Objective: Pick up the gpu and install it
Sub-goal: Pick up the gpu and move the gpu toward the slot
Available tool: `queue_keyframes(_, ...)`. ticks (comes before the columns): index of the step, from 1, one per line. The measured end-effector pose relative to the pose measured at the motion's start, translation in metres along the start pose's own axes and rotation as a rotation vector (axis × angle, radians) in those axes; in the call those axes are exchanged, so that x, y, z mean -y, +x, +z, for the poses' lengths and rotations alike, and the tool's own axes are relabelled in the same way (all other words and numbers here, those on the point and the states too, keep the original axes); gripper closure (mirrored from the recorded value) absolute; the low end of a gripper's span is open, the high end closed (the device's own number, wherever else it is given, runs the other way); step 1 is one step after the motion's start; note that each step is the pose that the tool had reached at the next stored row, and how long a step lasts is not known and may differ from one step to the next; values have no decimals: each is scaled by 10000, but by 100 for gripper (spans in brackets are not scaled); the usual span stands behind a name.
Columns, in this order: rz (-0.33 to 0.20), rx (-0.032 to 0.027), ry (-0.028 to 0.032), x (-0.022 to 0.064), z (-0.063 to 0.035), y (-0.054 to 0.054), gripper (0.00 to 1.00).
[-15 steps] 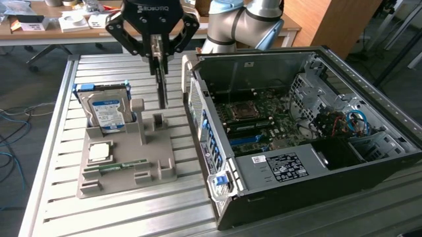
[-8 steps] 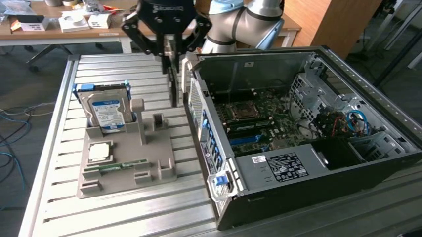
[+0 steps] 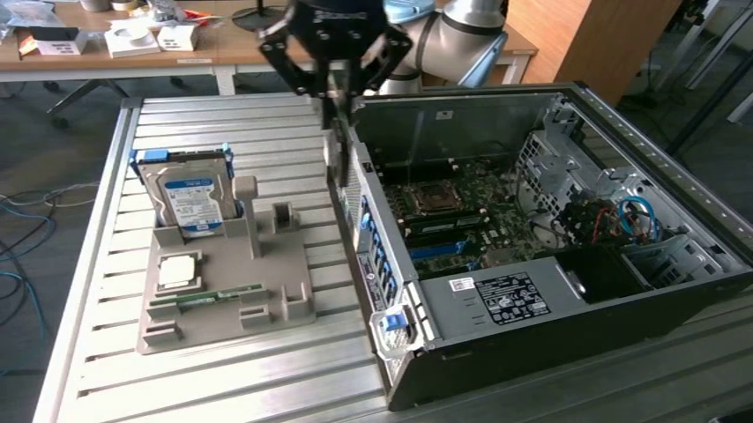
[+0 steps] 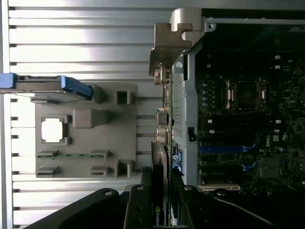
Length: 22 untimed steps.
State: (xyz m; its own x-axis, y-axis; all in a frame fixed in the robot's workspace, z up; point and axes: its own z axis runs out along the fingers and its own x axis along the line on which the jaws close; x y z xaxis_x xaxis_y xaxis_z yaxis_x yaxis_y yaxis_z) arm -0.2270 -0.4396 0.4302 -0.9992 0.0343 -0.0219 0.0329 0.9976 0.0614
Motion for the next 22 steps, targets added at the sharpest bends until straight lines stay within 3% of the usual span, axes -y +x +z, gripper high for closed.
queue_keyframes(22,0,-17,-6,-32,23,-997,73)
